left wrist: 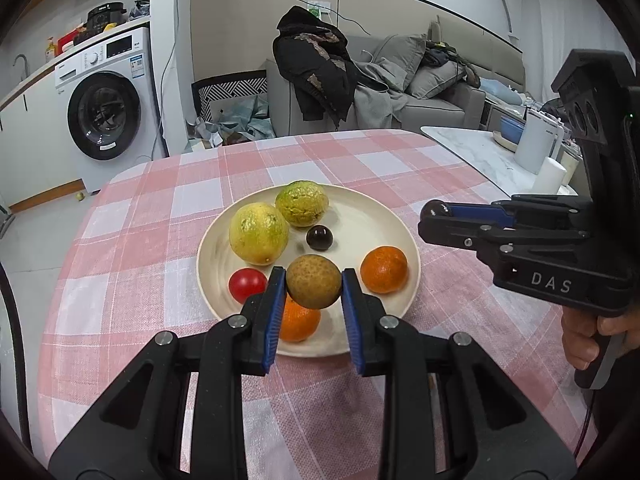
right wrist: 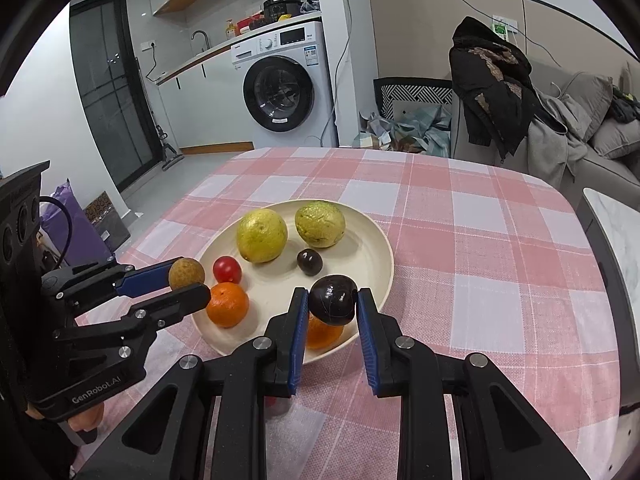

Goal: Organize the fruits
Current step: 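Carry the plum and brown fruit onto the cream plate and open both tools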

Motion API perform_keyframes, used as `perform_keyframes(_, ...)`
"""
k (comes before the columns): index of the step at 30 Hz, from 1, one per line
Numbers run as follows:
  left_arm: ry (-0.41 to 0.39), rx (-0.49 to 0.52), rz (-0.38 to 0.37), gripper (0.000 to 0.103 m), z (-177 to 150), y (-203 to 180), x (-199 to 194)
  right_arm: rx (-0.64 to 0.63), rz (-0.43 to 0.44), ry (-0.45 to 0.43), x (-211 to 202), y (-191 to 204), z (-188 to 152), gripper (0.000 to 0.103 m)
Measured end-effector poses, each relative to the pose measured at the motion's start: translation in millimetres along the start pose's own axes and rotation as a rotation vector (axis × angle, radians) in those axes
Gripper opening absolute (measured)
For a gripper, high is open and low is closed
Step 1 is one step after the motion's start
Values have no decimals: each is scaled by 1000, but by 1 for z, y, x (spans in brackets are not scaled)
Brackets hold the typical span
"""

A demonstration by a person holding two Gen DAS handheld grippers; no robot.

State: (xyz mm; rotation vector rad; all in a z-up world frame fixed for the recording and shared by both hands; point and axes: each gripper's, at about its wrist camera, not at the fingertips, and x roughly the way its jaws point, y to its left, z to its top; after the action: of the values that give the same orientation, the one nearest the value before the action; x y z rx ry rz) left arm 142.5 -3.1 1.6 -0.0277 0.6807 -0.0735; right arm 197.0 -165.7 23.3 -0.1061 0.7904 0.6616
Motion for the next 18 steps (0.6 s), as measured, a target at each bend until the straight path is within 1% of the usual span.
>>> perform_keyframes(12,37,22,23,25,6,-5,33,43,2,32,28,-13,3,25)
perform_keyframes(18,47,32,42,25,5,-5,46,70,2,39,33,-18,1,25)
